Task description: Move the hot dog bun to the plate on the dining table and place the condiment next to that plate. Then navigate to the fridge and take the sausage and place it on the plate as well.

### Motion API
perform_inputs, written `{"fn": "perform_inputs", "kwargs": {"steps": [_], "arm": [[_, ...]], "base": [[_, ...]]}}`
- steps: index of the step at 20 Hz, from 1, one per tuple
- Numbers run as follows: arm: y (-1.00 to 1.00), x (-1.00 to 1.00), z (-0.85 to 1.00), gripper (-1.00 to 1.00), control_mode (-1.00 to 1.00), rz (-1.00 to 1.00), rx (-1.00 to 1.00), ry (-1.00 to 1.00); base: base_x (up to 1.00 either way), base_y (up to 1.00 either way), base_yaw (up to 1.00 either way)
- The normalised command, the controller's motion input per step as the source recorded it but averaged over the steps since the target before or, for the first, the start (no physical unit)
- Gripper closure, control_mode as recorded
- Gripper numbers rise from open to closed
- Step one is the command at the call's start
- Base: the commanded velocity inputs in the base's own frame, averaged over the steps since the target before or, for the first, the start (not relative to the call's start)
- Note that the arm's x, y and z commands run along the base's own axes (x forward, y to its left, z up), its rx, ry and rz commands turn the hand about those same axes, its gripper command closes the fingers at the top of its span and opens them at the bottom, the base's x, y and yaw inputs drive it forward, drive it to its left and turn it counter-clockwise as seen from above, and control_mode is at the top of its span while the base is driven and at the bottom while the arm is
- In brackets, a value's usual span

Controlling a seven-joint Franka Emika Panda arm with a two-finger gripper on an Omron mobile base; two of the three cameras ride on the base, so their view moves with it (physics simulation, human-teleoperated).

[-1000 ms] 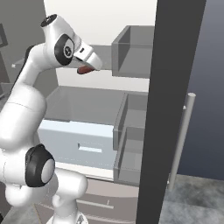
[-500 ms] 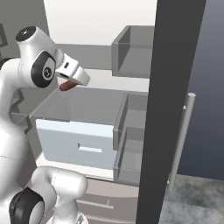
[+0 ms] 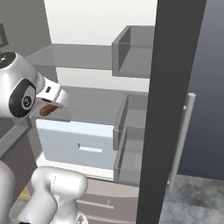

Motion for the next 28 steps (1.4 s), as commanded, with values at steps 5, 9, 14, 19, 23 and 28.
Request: {"fn": "perform_inputs", "kwargs": {"steps": [5,9,14,19,23,28], "arm": [[0.00,0.00,0.00,1.00,1.00,0.00,0.00,0.00],[0.00,0.00,0.00,1.00,1.00,0.00,0.00,0.00],[0.00,0.00,0.00,1.00,1.00,0.00,0.00,0.00],[0.00,0.00,0.00,1.00,1.00,0.00,0.00,0.00],[0.00,0.00,0.00,1.00,1.00,0.00,0.00,0.00],[0.00,0.00,0.00,1.00,1.00,0.00,0.00,0.00]], "base": [[-0.89,0.00,0.01],[-1.00,-0.47,-0.02],[-1.00,-0.61,-0.38],[-0.70,-0.53,-0.61],[-0.39,-0.68,-0.66],[-0.03,-0.96,-0.68]]}}
